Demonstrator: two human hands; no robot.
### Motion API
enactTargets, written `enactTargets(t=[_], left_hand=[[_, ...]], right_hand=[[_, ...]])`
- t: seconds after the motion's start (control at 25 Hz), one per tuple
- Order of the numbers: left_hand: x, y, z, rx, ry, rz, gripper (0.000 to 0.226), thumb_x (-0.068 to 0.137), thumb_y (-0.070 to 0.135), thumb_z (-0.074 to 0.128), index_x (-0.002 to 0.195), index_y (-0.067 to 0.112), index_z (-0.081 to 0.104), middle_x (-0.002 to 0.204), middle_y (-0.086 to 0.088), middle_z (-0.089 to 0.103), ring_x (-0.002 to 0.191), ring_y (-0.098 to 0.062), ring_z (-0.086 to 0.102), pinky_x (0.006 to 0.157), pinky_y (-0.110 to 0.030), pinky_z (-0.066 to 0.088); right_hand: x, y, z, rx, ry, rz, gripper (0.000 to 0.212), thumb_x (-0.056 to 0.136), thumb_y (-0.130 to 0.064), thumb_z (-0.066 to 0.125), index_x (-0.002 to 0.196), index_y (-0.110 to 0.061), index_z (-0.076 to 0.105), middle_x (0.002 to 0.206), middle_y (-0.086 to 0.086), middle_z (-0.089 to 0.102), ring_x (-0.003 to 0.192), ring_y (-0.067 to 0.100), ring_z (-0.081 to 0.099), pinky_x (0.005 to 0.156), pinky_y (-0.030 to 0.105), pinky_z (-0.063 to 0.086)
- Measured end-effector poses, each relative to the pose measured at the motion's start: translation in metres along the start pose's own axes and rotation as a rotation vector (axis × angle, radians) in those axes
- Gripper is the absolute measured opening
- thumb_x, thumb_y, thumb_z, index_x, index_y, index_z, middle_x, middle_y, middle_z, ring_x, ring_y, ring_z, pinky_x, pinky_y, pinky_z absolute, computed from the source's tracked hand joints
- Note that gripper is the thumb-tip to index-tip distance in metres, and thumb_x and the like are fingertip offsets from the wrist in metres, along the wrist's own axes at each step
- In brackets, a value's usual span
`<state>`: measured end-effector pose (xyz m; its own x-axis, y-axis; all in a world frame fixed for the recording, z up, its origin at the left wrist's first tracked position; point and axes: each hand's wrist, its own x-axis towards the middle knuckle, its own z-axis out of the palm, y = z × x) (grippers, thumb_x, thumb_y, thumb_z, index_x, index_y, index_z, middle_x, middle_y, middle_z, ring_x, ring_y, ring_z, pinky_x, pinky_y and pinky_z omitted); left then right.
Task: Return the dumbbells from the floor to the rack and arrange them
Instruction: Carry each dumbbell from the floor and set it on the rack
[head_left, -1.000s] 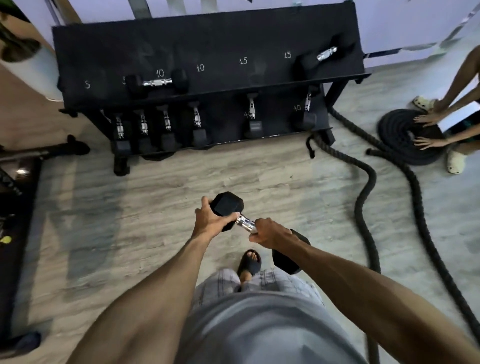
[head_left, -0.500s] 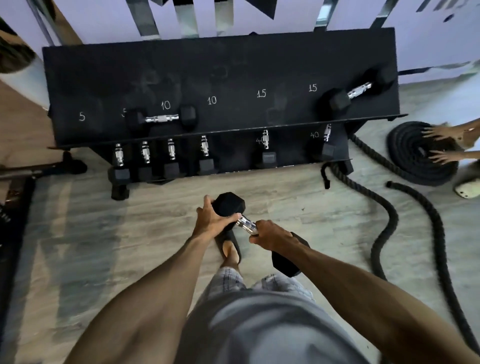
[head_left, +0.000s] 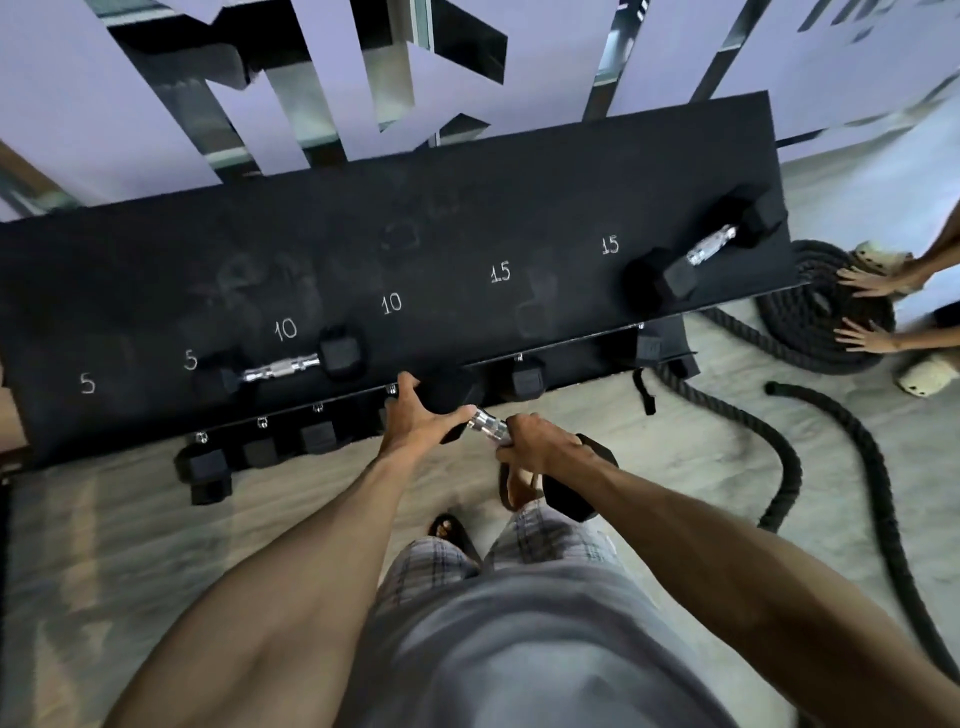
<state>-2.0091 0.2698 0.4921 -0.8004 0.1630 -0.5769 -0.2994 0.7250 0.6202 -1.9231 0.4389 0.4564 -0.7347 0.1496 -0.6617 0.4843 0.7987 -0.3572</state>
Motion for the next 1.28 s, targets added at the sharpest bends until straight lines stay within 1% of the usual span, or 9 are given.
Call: enactTargets(t=[0.2,0.32,0.44,0.6,0.72,0.8,0.92,1.04,1.28], left_hand=[[0.08,0.058,-0.012,-0.001,0.023,-0.078,0.079,0.048,0.065,0.079,0.102,0.032,0.032,0.117,-0.008,0.05,0.095,-0.025,0.057,0.087,-0.048,0.053],[0.12,0.092,-0.013,-0.011,0.026,-0.11,0.077,0.057,0.057,0.083,0.11,0.029,0.034,0.122,-0.009,0.048,0.099,-0.025,0.056,0.085,-0.043,0.052],[0.157,0.125,-0.016,-0.002,0.03,-0.144,0.079,0.057,0.058,0.082,0.111,0.031,0.032,0.122,-0.008,0.048,0.096,-0.027,0.061,0.078,-0.04,0.053],[0.194,0.152,-0.013,0.023,0.04,-0.164,0.081,0.053,0.058,0.083,0.109,0.031,0.031,0.121,-0.007,0.047,0.092,-0.028,0.063,0.079,-0.045,0.057],[0.214,0.16,-0.008,0.031,0.055,-0.172,0.079,0.065,0.045,0.085,0.12,0.022,0.034,0.125,-0.009,0.043,0.098,-0.022,0.049,0.078,-0.037,0.045],[0.225,0.162,-0.007,0.004,0.058,-0.18,0.078,0.067,0.042,0.085,0.121,0.02,0.034,0.126,-0.01,0.042,0.096,-0.02,0.047,0.075,-0.033,0.04],[0.23,0.163,-0.005,-0.006,0.061,-0.186,0.077,0.068,0.04,0.085,0.122,0.02,0.033,0.128,-0.01,0.042,0.096,-0.021,0.047,0.072,-0.033,0.041],[0.228,0.158,-0.001,-0.025,0.082,-0.185,0.079,0.068,0.036,0.086,0.124,0.02,0.033,0.129,-0.01,0.041,0.101,-0.02,0.047,0.077,-0.033,0.041],[0.228,0.15,0.003,-0.009,0.078,-0.155,0.082,0.068,0.037,0.086,0.127,0.018,0.031,0.134,-0.01,0.041,0.116,-0.024,0.049,0.084,-0.032,0.041]], right_hand=[[0.081,-0.004,-0.072,-0.005,-0.055,-0.026,0.032,0.073,-0.036,0.063,0.098,-0.015,0.063,0.086,0.004,0.067,0.077,0.026,0.064,0.071,0.038,0.055],[0.125,-0.001,-0.11,-0.014,-0.074,-0.036,0.032,0.076,-0.036,0.065,0.099,-0.014,0.061,0.092,0.007,0.066,0.079,0.025,0.063,0.072,0.039,0.054],[0.165,0.002,-0.141,-0.016,-0.11,-0.034,0.028,0.074,-0.036,0.064,0.092,-0.016,0.059,0.09,0.007,0.066,0.077,0.026,0.063,0.07,0.037,0.054],[0.206,0.004,-0.169,-0.029,-0.124,-0.04,0.017,0.078,-0.03,0.063,0.084,-0.017,0.054,0.082,0.006,0.063,0.074,0.027,0.061,0.065,0.033,0.048],[0.228,0.008,-0.178,-0.031,-0.148,-0.032,0.019,0.082,-0.03,0.063,0.089,-0.014,0.056,0.085,0.007,0.065,0.074,0.025,0.062,0.064,0.033,0.049],[0.241,0.009,-0.182,-0.019,-0.16,-0.036,0.02,0.084,-0.03,0.064,0.092,-0.012,0.058,0.083,0.005,0.063,0.071,0.022,0.061,0.063,0.031,0.047],[0.253,0.01,-0.184,-0.027,-0.188,-0.067,0.02,0.087,-0.03,0.067,0.094,-0.012,0.06,0.082,0.003,0.064,0.065,0.014,0.059,0.058,0.027,0.045],[0.257,0.012,-0.18,-0.024,-0.232,-0.086,0.022,0.089,-0.029,0.068,0.097,-0.011,0.059,0.08,0.001,0.062,0.064,0.012,0.059,0.054,0.024,0.042],[0.255,0.012,-0.178,-0.026,-0.221,-0.083,0.031,0.088,-0.033,0.068,0.106,-0.009,0.062,0.086,0.004,0.066,0.073,0.018,0.066,0.064,0.032,0.054]])
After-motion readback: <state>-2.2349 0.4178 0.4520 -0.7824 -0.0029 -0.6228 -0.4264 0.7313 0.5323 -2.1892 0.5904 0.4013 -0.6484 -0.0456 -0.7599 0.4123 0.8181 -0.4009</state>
